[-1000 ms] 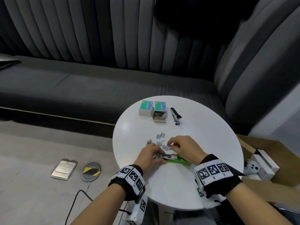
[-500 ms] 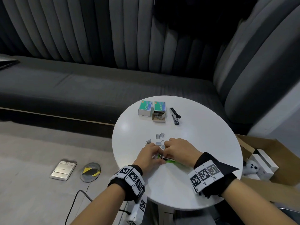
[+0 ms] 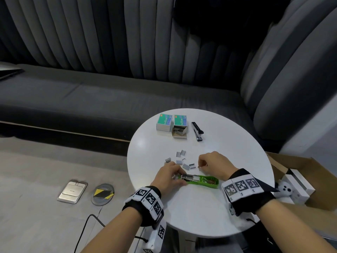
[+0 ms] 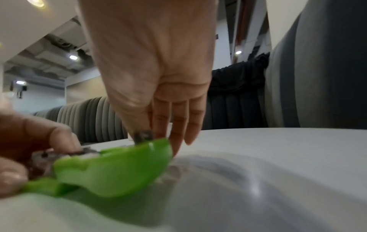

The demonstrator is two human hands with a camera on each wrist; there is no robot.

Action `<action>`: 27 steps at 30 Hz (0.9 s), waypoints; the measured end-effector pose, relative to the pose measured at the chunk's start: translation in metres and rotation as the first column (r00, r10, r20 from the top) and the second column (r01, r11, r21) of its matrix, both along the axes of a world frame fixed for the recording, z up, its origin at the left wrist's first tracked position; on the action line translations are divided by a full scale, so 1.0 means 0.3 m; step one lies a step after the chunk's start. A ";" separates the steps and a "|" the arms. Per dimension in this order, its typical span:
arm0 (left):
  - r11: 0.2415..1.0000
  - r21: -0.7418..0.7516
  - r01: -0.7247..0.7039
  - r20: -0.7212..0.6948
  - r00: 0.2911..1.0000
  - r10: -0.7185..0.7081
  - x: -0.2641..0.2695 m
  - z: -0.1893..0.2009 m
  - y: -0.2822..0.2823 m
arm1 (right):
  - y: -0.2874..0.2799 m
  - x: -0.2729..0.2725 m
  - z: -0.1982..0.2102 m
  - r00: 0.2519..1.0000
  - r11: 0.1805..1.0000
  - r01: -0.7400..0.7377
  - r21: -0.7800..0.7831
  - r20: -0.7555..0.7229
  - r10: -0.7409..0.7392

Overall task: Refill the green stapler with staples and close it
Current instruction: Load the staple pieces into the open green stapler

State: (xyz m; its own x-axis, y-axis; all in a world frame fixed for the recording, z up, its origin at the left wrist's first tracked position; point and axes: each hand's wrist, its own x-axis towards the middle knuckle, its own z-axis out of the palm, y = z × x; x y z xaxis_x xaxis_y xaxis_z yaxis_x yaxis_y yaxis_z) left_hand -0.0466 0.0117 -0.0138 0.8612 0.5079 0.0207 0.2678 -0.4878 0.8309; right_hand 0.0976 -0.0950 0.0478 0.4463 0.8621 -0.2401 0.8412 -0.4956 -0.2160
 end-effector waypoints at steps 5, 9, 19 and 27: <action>1.000 -0.009 0.000 -0.008 1.000 0.000 0.000 -0.001 0.002 | 0.046 -0.025 -0.003 1.000 1.000 -0.021 0.006 0.010 0.021; 1.000 -0.007 0.005 -0.008 1.000 -0.005 0.000 0.000 -0.002 | 0.091 -0.045 -0.020 0.992 0.991 -0.118 -0.064 0.040 0.120; 1.000 0.000 -0.004 -0.003 1.000 0.004 -0.002 -0.002 -0.003 | 0.023 -0.015 0.024 0.915 0.957 0.207 0.204 -0.387 -0.115; 1.000 -0.003 0.004 -0.001 1.000 -0.004 0.002 -0.003 0.001 | -0.009 -0.044 0.034 0.893 0.948 0.234 0.218 -0.434 -0.120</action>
